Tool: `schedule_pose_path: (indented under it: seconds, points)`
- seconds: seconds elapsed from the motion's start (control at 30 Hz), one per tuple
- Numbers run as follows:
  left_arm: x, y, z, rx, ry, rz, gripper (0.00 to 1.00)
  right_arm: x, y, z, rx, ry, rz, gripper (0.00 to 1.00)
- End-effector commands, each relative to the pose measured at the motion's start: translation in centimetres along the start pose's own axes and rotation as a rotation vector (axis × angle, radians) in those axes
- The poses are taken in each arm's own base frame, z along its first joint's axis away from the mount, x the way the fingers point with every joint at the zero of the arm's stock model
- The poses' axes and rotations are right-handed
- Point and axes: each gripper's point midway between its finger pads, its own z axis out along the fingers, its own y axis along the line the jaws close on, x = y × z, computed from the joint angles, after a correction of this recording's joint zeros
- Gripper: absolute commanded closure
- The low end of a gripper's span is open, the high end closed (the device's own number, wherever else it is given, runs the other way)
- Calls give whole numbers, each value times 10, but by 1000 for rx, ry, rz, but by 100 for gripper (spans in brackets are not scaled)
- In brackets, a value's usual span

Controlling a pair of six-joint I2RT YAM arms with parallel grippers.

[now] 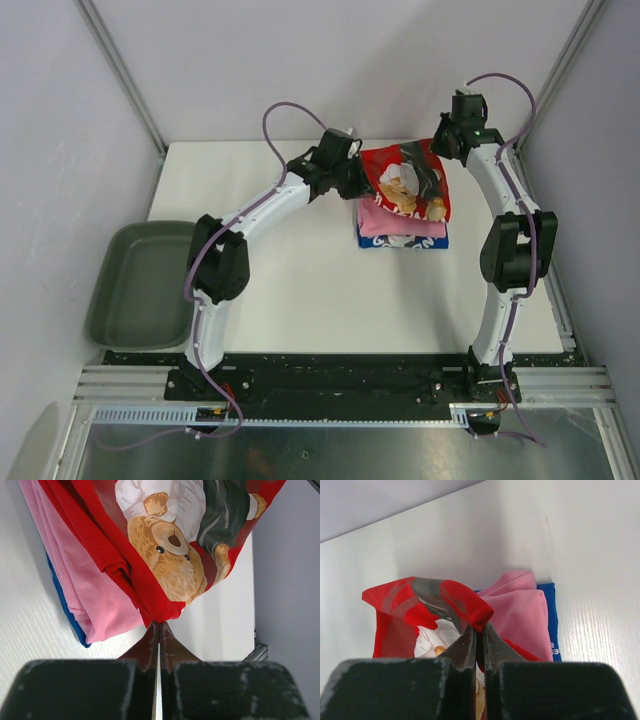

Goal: Fold and stack the t-shirts
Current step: Put the neatly folded tshirt into the corner of the board with both arms

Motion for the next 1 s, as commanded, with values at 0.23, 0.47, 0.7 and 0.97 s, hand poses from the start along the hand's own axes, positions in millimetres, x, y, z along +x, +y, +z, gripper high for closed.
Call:
schedule_pose_path:
  seconds: [0.23, 0.47, 0.7, 0.97]
  points:
    - [7, -10, -18, 30, 3, 0, 100, -26, 3, -12, -14, -74, 7, 100]
    - [15, -1, -18, 8, 18, -8, 100, -18, -9, -9, 6, -60, 17, 100]
    - [19, 7, -23, -14, 16, -22, 100, -20, -18, -10, 18, -62, 26, 100]
    - [27, 14, -26, -26, 35, -32, 100, -18, -19, -9, 17, -58, 29, 100]
